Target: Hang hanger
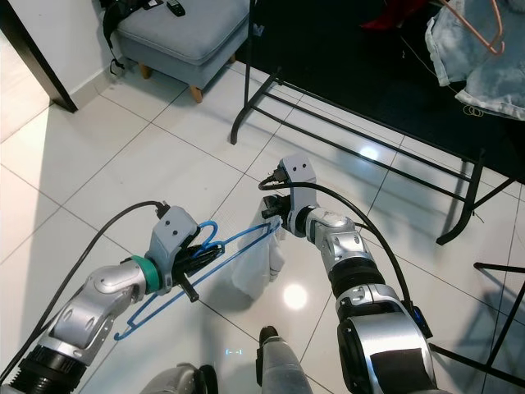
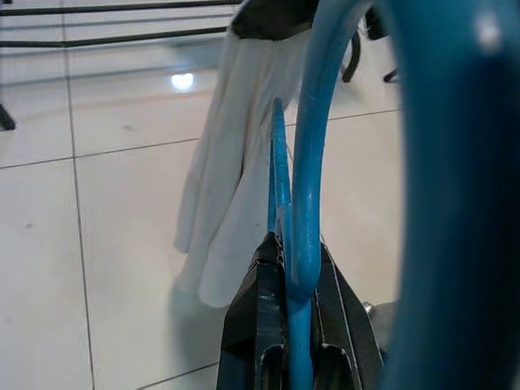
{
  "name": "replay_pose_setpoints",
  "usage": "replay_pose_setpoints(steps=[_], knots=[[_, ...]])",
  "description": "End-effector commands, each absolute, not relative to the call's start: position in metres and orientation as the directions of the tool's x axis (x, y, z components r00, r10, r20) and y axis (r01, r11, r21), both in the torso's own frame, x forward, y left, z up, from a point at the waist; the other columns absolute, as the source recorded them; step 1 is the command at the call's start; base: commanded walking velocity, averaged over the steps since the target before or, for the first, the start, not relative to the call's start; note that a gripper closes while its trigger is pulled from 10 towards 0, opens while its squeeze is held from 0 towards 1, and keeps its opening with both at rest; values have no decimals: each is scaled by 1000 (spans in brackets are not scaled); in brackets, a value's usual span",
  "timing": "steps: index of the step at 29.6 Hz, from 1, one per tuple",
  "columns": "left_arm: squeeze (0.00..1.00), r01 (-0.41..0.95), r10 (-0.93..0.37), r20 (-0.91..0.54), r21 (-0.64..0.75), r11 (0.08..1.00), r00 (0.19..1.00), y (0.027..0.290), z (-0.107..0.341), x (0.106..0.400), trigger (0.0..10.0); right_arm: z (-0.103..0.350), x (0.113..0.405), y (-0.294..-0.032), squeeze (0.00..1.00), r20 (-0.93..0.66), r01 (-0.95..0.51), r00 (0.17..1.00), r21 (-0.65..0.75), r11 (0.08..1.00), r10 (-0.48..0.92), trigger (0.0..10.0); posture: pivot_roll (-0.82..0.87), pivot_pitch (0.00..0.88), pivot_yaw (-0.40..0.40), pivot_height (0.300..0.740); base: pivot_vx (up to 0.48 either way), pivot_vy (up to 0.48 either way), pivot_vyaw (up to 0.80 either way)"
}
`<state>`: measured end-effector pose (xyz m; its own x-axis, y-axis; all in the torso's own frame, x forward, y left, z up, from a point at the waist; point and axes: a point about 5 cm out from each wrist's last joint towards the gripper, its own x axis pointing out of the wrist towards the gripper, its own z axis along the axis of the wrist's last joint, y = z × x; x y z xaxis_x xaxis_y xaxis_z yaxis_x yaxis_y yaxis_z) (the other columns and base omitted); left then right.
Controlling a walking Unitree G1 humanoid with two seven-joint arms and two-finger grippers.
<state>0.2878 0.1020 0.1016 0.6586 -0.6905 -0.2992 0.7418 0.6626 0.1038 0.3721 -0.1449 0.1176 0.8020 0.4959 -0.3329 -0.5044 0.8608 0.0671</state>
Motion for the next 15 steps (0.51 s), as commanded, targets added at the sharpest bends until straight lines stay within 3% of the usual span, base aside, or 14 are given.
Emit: replay_pose_setpoints(steps=[1,15], knots=[[0,721,-662,-320,112,684,678,106,96,288,10000,119,372,-142,0,-332,-517,796,61,854,506,10000,-82,203,48,737,0,0,0],[0,743,-687,-316,98,663,655,125,103,280,10000,117,372,-145,0,-340,-511,797,58,857,499,10000,-74,205,47,737,0,0,0]])
